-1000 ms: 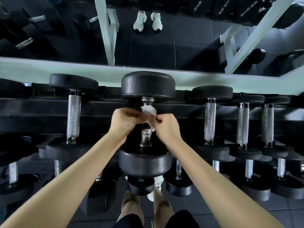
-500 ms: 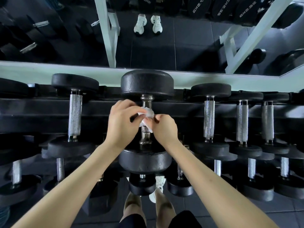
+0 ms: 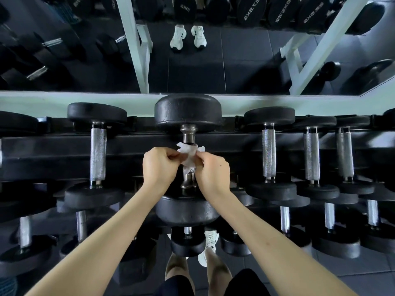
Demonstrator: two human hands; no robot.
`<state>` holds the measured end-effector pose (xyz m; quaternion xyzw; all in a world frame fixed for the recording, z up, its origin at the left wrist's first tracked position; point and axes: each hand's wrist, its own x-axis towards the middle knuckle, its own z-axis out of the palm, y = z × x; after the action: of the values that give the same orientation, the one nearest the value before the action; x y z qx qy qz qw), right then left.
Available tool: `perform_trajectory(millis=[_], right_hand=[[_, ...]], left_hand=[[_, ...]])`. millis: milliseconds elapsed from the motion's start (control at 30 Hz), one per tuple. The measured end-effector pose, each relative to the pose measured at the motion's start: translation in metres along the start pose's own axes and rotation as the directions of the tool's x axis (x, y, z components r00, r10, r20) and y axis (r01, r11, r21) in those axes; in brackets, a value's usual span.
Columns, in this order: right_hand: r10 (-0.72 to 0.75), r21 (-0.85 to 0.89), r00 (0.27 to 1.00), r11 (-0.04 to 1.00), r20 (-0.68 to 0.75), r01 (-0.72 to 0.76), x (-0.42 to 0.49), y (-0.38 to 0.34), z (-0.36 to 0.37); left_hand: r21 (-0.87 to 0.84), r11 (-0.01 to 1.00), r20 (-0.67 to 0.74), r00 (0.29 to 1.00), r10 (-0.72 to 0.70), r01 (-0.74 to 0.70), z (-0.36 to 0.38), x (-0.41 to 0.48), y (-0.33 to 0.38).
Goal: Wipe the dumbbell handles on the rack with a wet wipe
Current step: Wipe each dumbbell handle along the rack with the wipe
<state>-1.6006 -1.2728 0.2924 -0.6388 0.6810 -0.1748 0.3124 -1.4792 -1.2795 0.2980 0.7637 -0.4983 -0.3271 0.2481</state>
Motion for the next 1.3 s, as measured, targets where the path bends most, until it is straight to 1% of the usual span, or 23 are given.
perform_trajectory(millis=[67, 100, 167, 233, 267, 333, 400, 500, 567, 667, 733, 833, 867, 900, 967, 1033, 1100, 1167, 1233, 1300], right_hand=[[0.045, 0.095, 0.999, 0.994, 0.021, -0.047, 0.001, -0.004, -0.002], [0.090, 0.158, 0.996, 0.983, 0.028, -0.094, 0.003, -0.005, -0.003], [0.197, 0.240, 0.979, 0.949, 0.047, -0.203, 0.010, -0.007, -0.001], [0.280, 0.318, 0.958, 0.904, 0.062, -0.285, 0.014, -0.006, 0.003], [0.312, 0.369, 0.947, 0.874, 0.071, -0.316, 0.014, -0.005, 0.004], [0.347, 0.432, 0.932, 0.828, 0.107, -0.358, 0.011, -0.003, 0.004], [0.361, 0.444, 0.923, 0.811, 0.133, -0.381, 0.009, -0.004, 0.003], [0.378, 0.470, 0.917, 0.791, 0.128, -0.392, 0.014, -0.007, 0.005], [0.387, 0.485, 0.914, 0.780, 0.121, -0.395, 0.016, -0.008, 0.008], [0.395, 0.504, 0.911, 0.766, 0.120, -0.399, 0.014, -0.008, 0.009], [0.397, 0.556, 0.908, 0.729, 0.130, -0.399, 0.014, -0.011, 0.009], [0.425, 0.605, 0.893, 0.675, 0.149, -0.422, 0.017, -0.014, 0.010], [0.427, 0.617, 0.891, 0.664, 0.153, -0.423, 0.018, -0.015, 0.010], [0.422, 0.621, 0.894, 0.663, 0.152, -0.419, 0.020, -0.015, 0.010], [0.402, 0.612, 0.905, 0.684, 0.138, -0.397, 0.027, -0.015, 0.008], [0.373, 0.617, 0.920, 0.698, 0.119, -0.362, 0.036, -0.017, 0.006], [0.314, 0.575, 0.947, 0.762, 0.073, -0.297, 0.047, -0.016, 0.007], [0.242, 0.497, 0.969, 0.835, 0.052, -0.235, 0.050, -0.011, 0.008], [0.194, 0.459, 0.976, 0.862, 0.096, -0.216, 0.043, -0.006, 0.008], [0.184, 0.417, 0.974, 0.881, 0.135, -0.224, 0.035, 0.000, 0.006]], left_hand=[[0.036, 0.999, -0.037, 0.999, 0.032, -0.031, -0.001, 0.002, 0.003], [0.038, 0.997, -0.063, 0.996, 0.067, -0.065, -0.002, 0.003, 0.003], [0.072, 0.979, -0.100, 0.975, 0.196, -0.189, -0.001, 0.007, 0.001], [0.117, 0.943, -0.092, 0.942, 0.322, -0.310, 0.003, 0.008, -0.005], [0.124, 0.929, -0.082, 0.929, 0.361, -0.350, 0.005, 0.007, -0.009], [0.129, 0.908, -0.071, 0.909, 0.410, -0.399, 0.007, 0.007, -0.015], [0.132, 0.900, -0.079, 0.901, 0.427, -0.416, 0.006, 0.008, -0.016], [0.061, 0.904, -0.116, 0.897, 0.427, -0.423, 0.005, 0.004, -0.011], [-0.016, 0.915, -0.092, 0.912, 0.399, -0.402, 0.005, -0.003, -0.007], [-0.110, 0.963, -0.034, 0.969, 0.246, -0.248, 0.006, -0.005, -0.006], [-0.148, 0.973, -0.016, 0.984, 0.177, -0.177, 0.005, -0.003, -0.007], [-0.205, 0.966, 0.065, 0.983, 0.172, -0.156, 0.001, -0.003, -0.012], [-0.195, 0.966, 0.089, 0.978, 0.188, -0.168, 0.001, -0.002, -0.015], [-0.150, 0.971, 0.098, 0.974, 0.204, -0.189, 0.001, -0.001, -0.018], [-0.066, 0.974, 0.064, 0.973, 0.220, -0.216, 0.002, 0.003, -0.023], [-0.059, 0.979, -0.003, 0.981, 0.193, -0.193, 0.006, 0.005, -0.020], [-0.064, 0.987, -0.037, 0.989, 0.142, -0.144, 0.011, 0.006, -0.015], [-0.057, 0.990, -0.025, 0.992, 0.125, -0.126, 0.014, 0.008, -0.014], [-0.032, 0.993, 0.011, 0.993, 0.113, -0.113, 0.013, 0.011, -0.018], [0.012, 0.996, 0.037, 0.996, 0.085, -0.086, 0.009, 0.011, -0.019]])
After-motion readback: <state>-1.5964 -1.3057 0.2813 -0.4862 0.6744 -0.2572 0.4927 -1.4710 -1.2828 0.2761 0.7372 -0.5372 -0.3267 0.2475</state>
